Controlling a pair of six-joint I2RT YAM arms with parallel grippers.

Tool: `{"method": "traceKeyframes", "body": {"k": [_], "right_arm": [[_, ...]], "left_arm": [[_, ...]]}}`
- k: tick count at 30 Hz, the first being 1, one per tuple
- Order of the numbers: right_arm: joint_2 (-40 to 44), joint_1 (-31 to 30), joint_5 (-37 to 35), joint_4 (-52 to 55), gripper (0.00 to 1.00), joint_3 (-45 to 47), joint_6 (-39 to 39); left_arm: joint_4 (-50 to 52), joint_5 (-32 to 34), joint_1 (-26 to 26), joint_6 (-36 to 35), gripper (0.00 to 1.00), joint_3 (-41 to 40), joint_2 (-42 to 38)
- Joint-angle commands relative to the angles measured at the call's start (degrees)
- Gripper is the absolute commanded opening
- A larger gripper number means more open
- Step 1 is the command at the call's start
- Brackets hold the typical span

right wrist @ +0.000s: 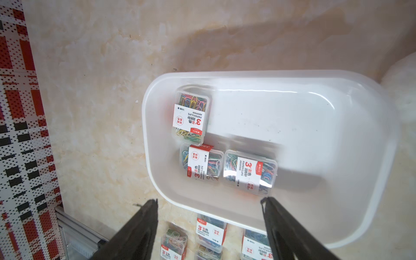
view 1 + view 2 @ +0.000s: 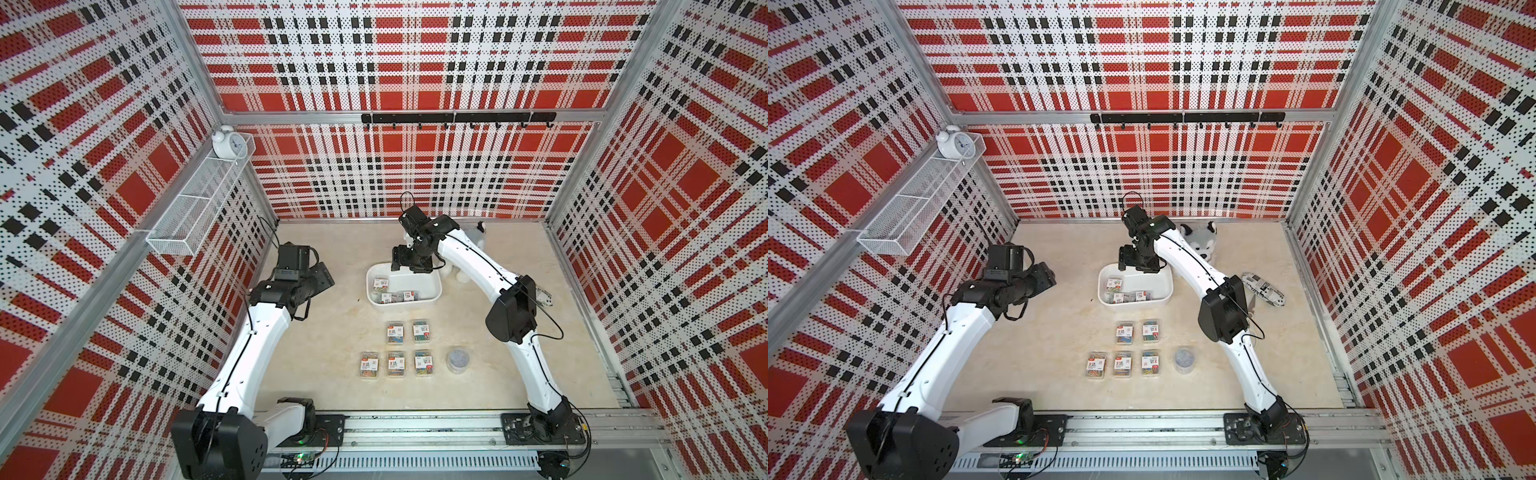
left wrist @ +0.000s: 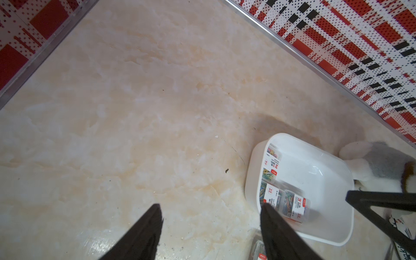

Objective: Take the paper clips out of the storage box
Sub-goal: Pick up the boxed paper clips from the storage box.

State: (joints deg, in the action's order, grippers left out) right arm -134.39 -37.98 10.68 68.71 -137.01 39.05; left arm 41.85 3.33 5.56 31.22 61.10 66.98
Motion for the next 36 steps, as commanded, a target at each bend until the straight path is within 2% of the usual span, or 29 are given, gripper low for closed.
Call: {"method": "traceKeyframes", "body": {"k": [1, 12, 24, 36], "right_arm": [[-2.4, -1.2, 1.5, -4.1, 0.78, -1.2, 3.0], [-10.5, -3.8, -1.1, -10.7, 0.78, -6.2, 6.2], [-13.5, -4.7, -5.9, -10.5, 0.79, -7.1, 7.2], [-16.0, -4.8, -4.4, -12.4, 0.8, -7.8, 7.5]], "left_arm": [[-1.6, 0.4, 1.7, 0.1, 0.72, -0.6, -1.1], [0.7, 5.4, 4.6, -2.5, 0.73, 0.7, -1.6], [1.1, 5.1, 3.8, -2.4, 0.74, -0.2, -2.4], [0.9, 4.8, 3.8, -2.4, 0.74, -0.7, -2.2]]}}
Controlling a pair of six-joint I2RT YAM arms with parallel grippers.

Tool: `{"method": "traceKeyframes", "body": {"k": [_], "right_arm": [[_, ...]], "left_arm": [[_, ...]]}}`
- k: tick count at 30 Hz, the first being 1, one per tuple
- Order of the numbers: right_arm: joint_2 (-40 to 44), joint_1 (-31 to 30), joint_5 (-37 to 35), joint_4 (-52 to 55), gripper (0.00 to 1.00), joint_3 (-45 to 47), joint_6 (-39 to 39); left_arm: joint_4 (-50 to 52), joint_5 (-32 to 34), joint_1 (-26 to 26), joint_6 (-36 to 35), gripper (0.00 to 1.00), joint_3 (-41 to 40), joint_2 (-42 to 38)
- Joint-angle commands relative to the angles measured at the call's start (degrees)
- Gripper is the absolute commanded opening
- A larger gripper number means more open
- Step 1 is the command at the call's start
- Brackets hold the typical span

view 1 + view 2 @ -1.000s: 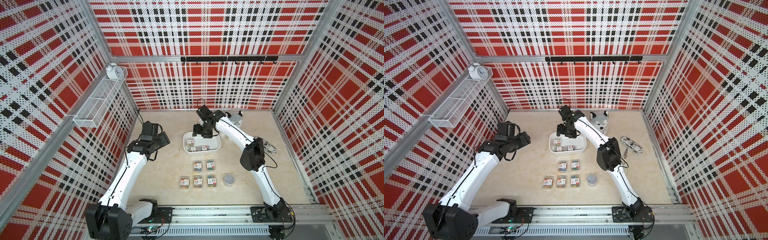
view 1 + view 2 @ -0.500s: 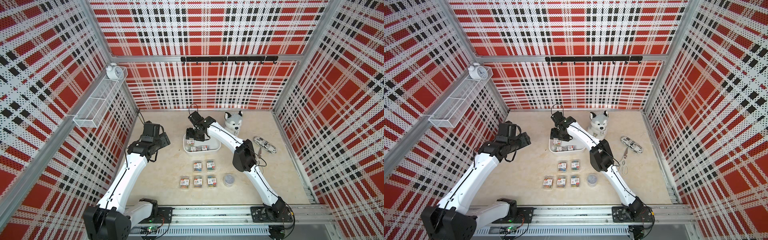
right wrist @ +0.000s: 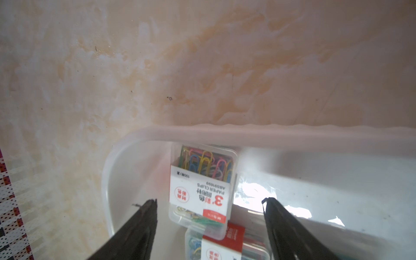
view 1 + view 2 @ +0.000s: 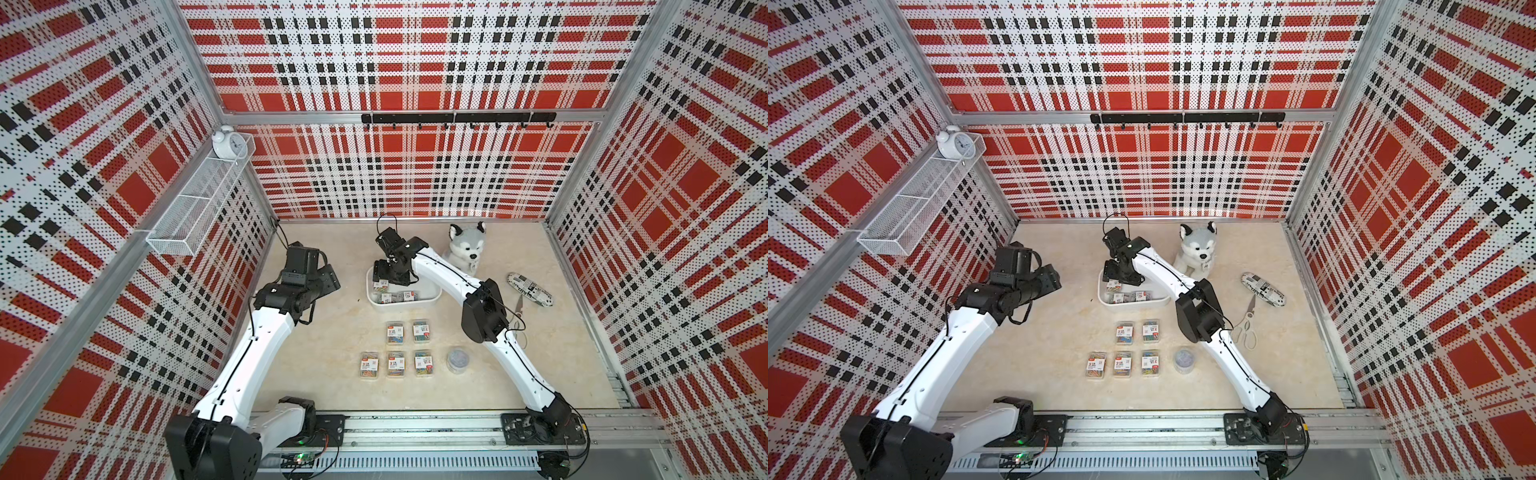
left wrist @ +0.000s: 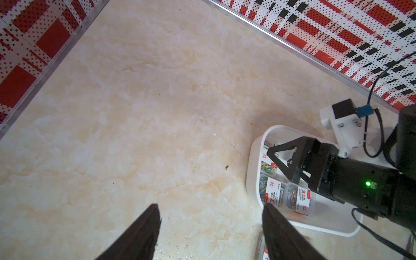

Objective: Take the paper clips out of the storage box
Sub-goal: Pick up the boxed paper clips from the storage box.

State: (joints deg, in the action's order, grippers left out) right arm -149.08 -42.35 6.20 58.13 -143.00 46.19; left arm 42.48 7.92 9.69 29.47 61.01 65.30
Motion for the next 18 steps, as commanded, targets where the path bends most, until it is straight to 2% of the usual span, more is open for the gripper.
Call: {"method": "traceKeyframes", "body": {"k": [1, 18], "right_arm": [[-1.4, -0.4, 0.3, -2.0, 0.8, -1.9, 0.3], [-4.2, -0.8, 0.4, -1.3, 0.8, -3.7, 0.6]], "left_arm": [[0.3, 0.2, -0.5, -0.6, 0.74, -0.6, -0.5], [0.1, -0.2, -0.5, -0.5, 0.74, -1.2, -0.6]]}}
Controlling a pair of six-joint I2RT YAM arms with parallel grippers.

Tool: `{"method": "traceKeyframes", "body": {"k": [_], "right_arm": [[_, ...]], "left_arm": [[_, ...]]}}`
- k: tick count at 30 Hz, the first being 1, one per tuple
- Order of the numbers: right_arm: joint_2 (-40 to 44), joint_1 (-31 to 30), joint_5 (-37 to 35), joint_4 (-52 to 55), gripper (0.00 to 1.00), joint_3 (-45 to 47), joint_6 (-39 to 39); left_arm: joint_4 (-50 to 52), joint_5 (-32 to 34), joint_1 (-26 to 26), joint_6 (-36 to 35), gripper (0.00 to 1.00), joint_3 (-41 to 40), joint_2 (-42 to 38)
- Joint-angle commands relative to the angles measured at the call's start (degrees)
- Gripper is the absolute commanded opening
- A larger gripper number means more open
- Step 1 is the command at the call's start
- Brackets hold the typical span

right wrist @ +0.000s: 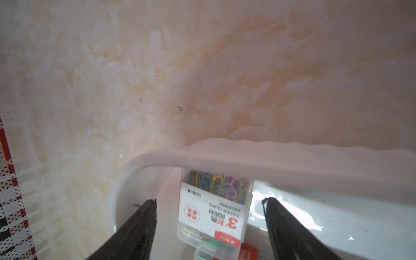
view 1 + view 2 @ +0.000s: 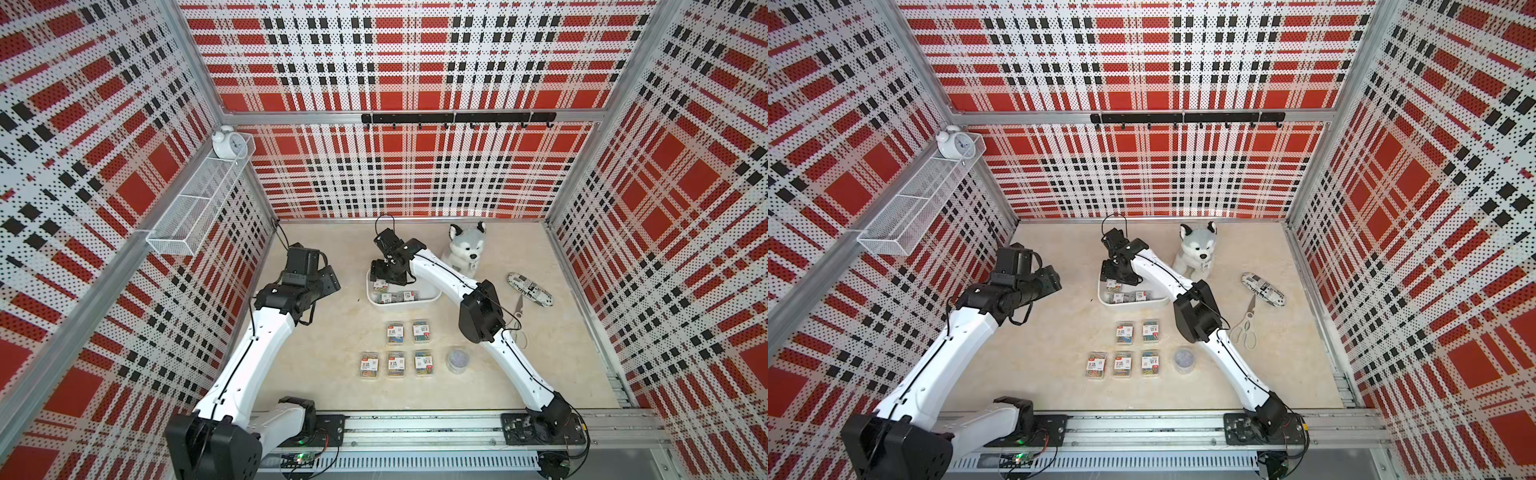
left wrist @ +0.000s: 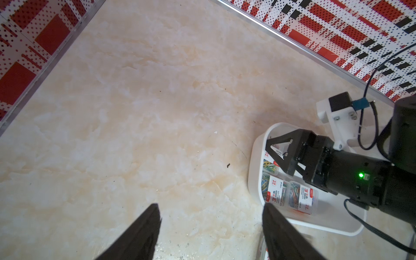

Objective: Take the paper clips out of the storage box
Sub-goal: Pick up the boxed paper clips from the storage box.

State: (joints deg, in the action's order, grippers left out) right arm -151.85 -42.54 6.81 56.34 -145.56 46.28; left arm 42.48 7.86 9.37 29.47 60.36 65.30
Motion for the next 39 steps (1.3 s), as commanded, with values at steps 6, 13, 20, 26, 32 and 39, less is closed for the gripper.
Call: {"method": "traceKeyframes", "body": {"k": [6, 13, 20, 26, 32, 39], "right_arm": [[-2.4, -1.0, -0.2, 0.5, 0.8, -1.3, 0.5], [-1.5, -0.3, -5.1, 5.8, 0.75, 0.3, 0.2], [3.1, 2.6, -9.0, 6.1, 0.69, 6.3, -0.4], [3.4, 2.8, -9.5, 6.2, 0.68, 5.9, -0.7], [3.1, 2.8, -9.4, 5.6, 0.65, 5.0, -0.6], [2.5, 2.8, -8.2, 5.6, 0.61, 4.8, 0.1]], "left_arm": [[0.1, -0.2, -0.2, -0.5, 0.74, -0.6, -0.5], [0.2, -0.1, -0.2, -0.5, 0.74, -0.5, -0.5], [-0.2, -0.4, -0.2, -0.5, 0.74, -0.4, 0.0], [-0.7, -0.5, -0.3, -0.5, 0.74, -0.4, 0.4], [-1.1, -0.5, -0.2, -0.4, 0.74, -0.4, 0.8], [-1.2, -0.5, -0.2, -0.5, 0.74, -0.4, 1.1]]}}
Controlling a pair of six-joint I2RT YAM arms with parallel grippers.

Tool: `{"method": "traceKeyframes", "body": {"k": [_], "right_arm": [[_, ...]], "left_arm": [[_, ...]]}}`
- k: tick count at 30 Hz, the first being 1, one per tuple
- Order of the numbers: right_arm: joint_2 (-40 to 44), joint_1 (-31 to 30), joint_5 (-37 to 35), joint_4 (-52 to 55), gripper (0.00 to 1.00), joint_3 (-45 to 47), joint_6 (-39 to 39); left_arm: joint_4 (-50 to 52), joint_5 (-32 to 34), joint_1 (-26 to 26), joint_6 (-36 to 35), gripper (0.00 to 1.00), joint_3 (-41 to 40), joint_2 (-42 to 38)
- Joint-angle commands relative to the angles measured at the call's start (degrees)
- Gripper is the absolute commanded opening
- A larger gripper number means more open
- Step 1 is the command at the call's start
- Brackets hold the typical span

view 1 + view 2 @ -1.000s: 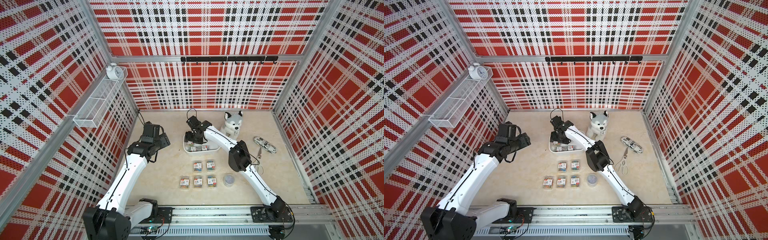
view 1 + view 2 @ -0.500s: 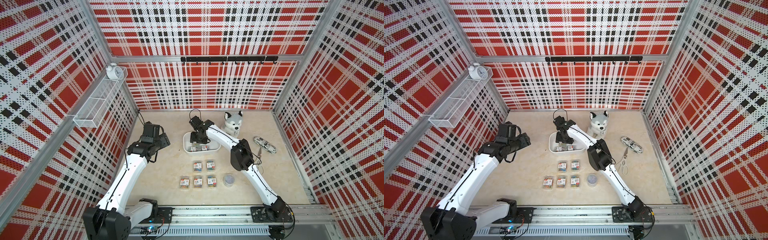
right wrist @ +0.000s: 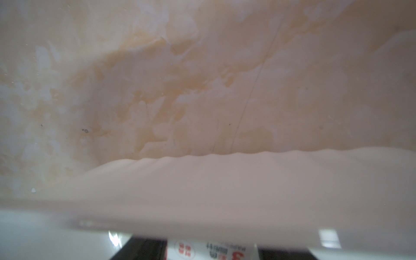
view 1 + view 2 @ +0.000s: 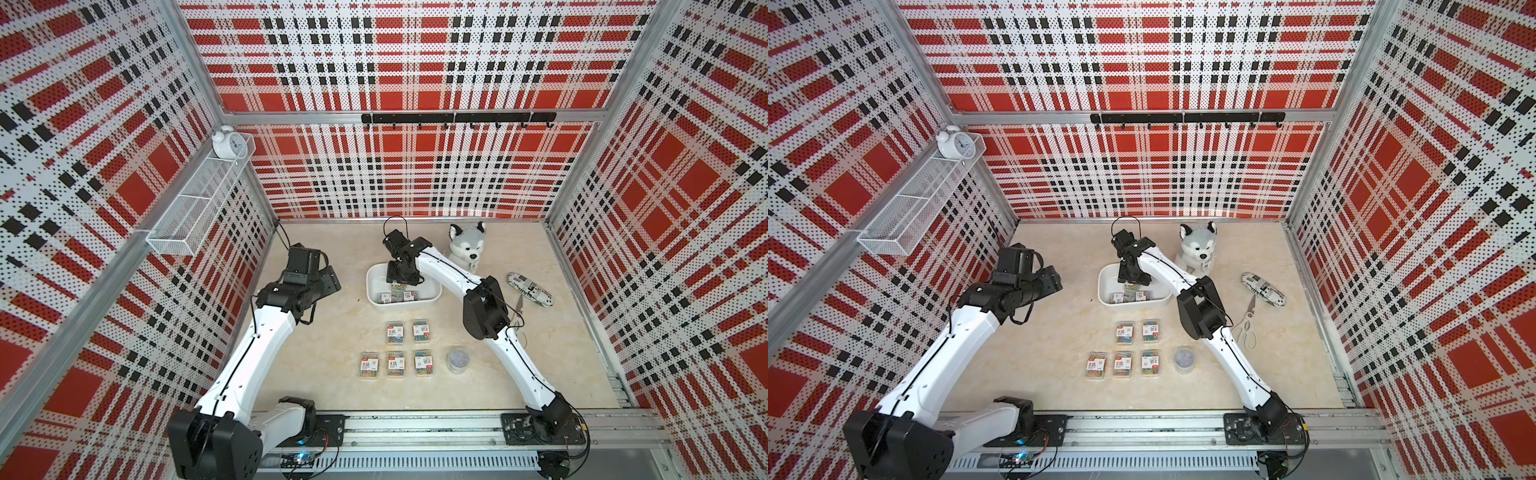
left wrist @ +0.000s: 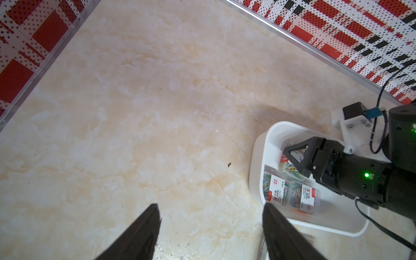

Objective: Take the paper clips out of the storage box
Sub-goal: Pick up the boxed paper clips from the storage box.

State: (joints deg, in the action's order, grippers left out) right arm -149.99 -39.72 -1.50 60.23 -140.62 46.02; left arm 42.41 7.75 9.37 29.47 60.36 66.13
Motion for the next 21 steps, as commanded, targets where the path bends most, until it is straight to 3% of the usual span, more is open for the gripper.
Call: {"method": "traceKeyframes", "body": {"k": [1, 10, 21], "right_arm": [[0.6, -0.1, 0.3, 1.7, 0.61, -0.2, 0.4], [0.7, 0.0, -0.2, 2.8, 0.7, 0.0, 0.1], [2.2, -0.2, -0.4, 1.3, 0.6, 1.0, -0.8]], "left_arm": [[-1.2, -0.4, -0.3, -0.4, 0.74, -0.5, 0.3], [-1.3, -0.7, -0.2, -0.3, 0.75, -1.0, 0.2], [-1.6, -0.9, -0.6, -0.1, 0.75, -1.8, -0.8]]}}
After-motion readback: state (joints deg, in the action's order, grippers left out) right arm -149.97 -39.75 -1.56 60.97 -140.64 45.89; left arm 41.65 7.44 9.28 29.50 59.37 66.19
